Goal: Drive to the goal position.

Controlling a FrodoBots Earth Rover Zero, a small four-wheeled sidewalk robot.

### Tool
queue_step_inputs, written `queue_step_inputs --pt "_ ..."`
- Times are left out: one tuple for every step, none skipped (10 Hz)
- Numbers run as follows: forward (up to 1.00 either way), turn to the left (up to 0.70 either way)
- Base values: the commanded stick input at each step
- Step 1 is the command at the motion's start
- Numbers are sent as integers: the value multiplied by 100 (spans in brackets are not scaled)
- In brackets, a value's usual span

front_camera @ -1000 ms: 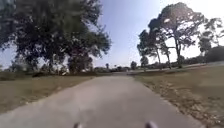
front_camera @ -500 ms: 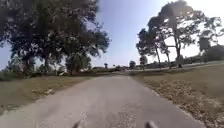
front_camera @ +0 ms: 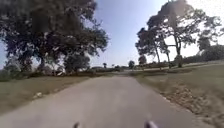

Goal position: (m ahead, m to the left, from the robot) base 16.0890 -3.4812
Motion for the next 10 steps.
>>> queue_step_inputs --pt "100 2" --pt "100 2" --pt "100 2" --pt "100 2" --pt "100 2" --pt "100 2" --pt "100 2" --pt "100 2" --pt "100 2" --pt "100 2"
